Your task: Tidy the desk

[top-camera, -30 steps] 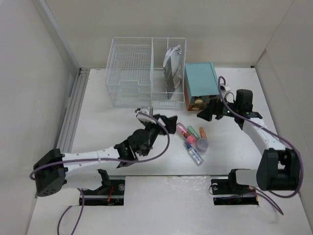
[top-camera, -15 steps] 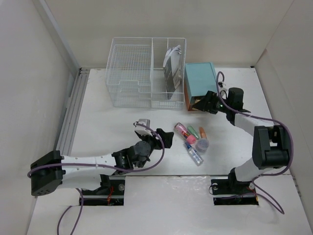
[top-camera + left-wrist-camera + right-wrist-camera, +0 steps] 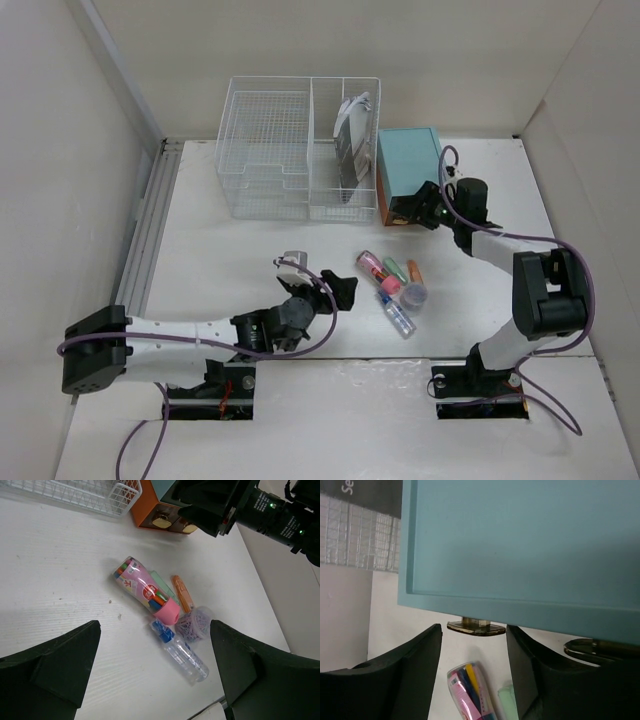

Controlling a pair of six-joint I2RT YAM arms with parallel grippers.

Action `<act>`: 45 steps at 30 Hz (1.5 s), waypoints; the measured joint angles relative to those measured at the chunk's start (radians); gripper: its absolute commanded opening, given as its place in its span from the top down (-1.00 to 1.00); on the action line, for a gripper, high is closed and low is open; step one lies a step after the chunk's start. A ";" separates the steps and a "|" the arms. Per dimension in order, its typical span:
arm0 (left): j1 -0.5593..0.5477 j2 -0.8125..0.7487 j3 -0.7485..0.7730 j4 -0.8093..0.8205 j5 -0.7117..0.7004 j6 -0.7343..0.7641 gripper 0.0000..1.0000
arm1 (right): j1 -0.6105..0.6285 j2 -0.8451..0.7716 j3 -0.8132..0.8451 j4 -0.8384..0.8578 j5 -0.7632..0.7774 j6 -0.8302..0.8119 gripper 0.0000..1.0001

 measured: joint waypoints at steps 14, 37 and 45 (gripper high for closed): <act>-0.093 0.039 0.002 -0.059 -0.084 -0.069 -0.79 | 0.025 -0.094 -0.095 0.168 0.209 0.068 -0.17; -0.180 0.040 0.004 -0.188 -0.188 -0.199 -0.79 | 0.089 -0.014 -0.091 0.180 0.273 0.097 0.23; -0.188 0.045 0.006 -0.197 -0.204 -0.221 -0.79 | 0.089 -0.017 -0.092 0.179 0.283 0.097 0.56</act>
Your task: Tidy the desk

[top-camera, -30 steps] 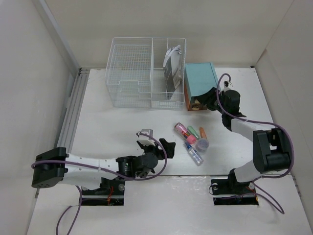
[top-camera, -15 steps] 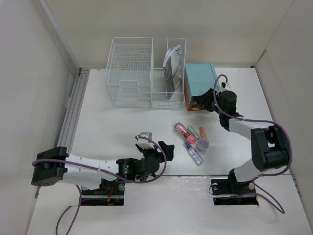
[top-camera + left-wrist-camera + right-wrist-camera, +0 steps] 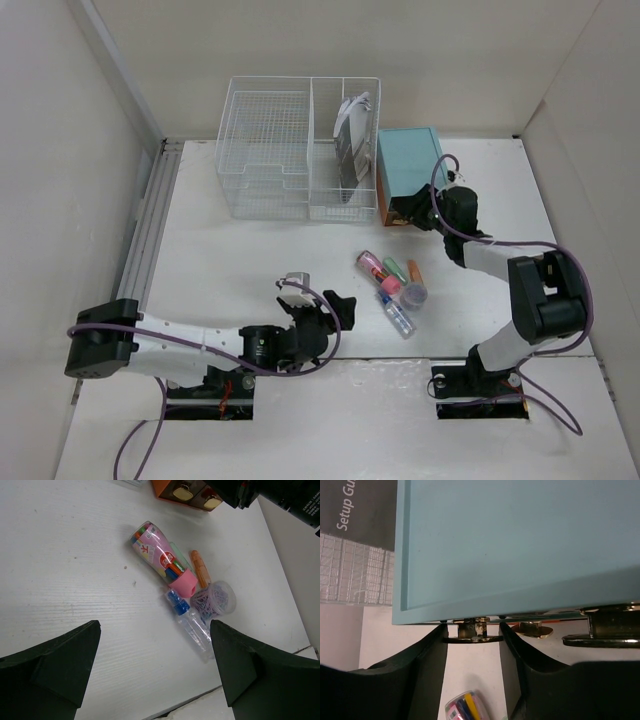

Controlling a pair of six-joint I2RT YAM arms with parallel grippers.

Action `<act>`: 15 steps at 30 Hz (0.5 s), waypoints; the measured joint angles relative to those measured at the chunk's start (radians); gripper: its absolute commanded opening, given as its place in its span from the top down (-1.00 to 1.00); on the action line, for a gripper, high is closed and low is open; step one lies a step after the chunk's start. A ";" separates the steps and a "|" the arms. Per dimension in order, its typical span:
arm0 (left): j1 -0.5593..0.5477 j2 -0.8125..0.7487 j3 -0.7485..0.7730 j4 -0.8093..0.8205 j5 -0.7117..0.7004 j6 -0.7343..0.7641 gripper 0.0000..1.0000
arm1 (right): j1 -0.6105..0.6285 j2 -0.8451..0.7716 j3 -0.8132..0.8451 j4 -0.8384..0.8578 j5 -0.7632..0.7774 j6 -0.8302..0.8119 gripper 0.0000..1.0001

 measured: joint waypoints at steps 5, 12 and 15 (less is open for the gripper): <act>-0.011 0.006 0.010 -0.005 -0.003 -0.005 -0.79 | -0.003 -0.040 -0.032 -0.004 0.000 -0.012 0.56; -0.029 0.028 0.014 -0.006 -0.014 -0.019 -0.79 | -0.013 -0.154 -0.123 -0.064 -0.055 -0.077 0.54; -0.032 0.047 0.019 -0.007 -0.019 -0.022 -0.79 | -0.026 -0.169 -0.136 -0.079 -0.085 -0.111 0.54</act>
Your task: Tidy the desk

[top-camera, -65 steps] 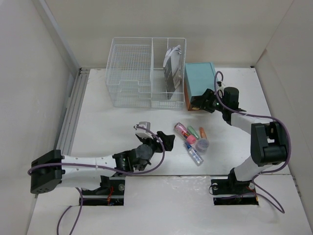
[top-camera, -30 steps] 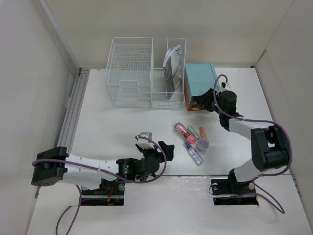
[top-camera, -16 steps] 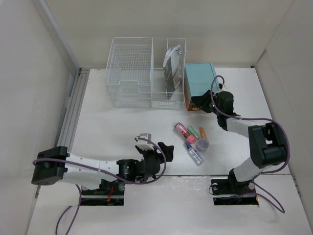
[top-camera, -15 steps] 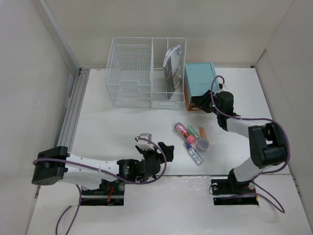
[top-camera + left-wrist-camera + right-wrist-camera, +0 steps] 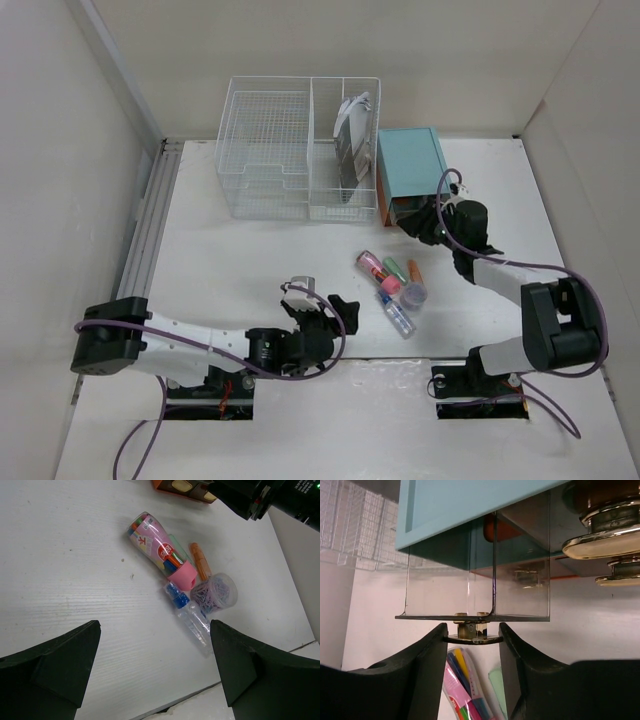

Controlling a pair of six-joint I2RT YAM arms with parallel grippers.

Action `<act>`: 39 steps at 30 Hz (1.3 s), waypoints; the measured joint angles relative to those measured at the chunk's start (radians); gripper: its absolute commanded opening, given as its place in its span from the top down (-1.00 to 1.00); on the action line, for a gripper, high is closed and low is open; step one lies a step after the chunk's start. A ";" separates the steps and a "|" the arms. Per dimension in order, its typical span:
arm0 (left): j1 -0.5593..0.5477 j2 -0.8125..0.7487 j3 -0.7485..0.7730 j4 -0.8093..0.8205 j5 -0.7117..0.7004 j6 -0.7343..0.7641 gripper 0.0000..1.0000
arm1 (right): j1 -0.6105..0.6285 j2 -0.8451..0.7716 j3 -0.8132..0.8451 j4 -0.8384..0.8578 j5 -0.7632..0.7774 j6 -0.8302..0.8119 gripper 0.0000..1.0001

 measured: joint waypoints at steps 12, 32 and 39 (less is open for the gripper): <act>-0.007 0.058 0.057 0.000 -0.023 0.020 -0.79 | -0.042 -0.106 0.004 -0.223 -0.121 -0.117 0.35; 0.058 0.191 0.254 -0.057 -0.005 0.063 -0.31 | -0.064 -0.256 0.086 -0.631 -0.300 -0.351 0.35; 0.198 0.298 0.438 -0.231 0.096 -0.079 -0.17 | -0.064 -0.361 0.196 -0.805 -0.368 -0.465 0.75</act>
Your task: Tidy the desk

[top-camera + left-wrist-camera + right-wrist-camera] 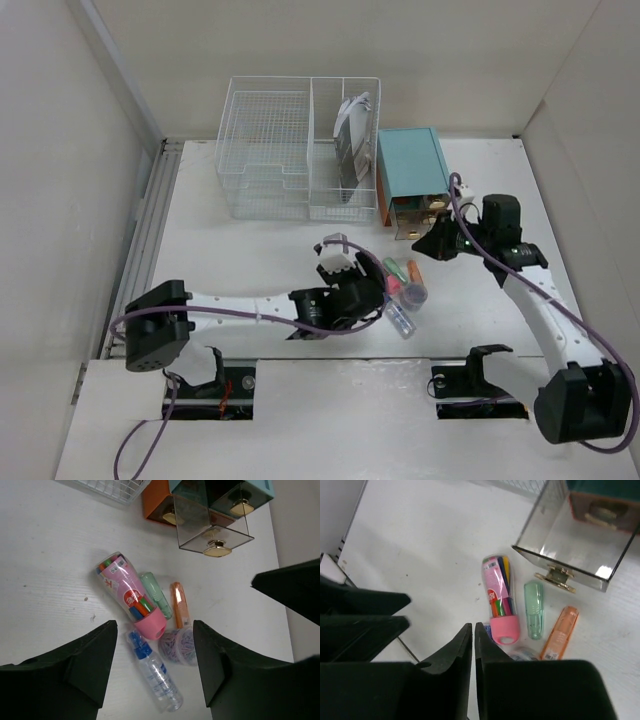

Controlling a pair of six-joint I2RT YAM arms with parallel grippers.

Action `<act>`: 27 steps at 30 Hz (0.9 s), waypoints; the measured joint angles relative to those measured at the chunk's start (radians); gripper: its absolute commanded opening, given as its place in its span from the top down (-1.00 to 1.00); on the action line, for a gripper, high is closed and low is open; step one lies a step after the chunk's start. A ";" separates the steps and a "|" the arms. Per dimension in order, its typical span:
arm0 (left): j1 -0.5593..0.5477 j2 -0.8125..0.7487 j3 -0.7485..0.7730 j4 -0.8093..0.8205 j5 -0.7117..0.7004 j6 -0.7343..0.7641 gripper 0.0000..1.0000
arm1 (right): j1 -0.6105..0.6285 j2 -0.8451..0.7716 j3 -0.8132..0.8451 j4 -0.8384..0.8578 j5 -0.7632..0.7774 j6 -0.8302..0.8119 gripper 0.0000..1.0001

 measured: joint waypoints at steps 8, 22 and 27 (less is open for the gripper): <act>0.071 0.158 0.189 -0.180 0.105 -0.143 -0.34 | 0.000 -0.092 0.124 -0.078 -0.010 -0.210 -0.98; 0.062 -0.101 0.024 -0.304 0.093 -0.095 -0.52 | 0.001 -0.024 0.267 -0.776 0.241 -1.539 -0.81; 0.058 -0.290 -0.114 -0.243 0.118 0.023 -0.63 | 0.010 -0.069 0.068 -0.914 0.219 -1.846 -0.84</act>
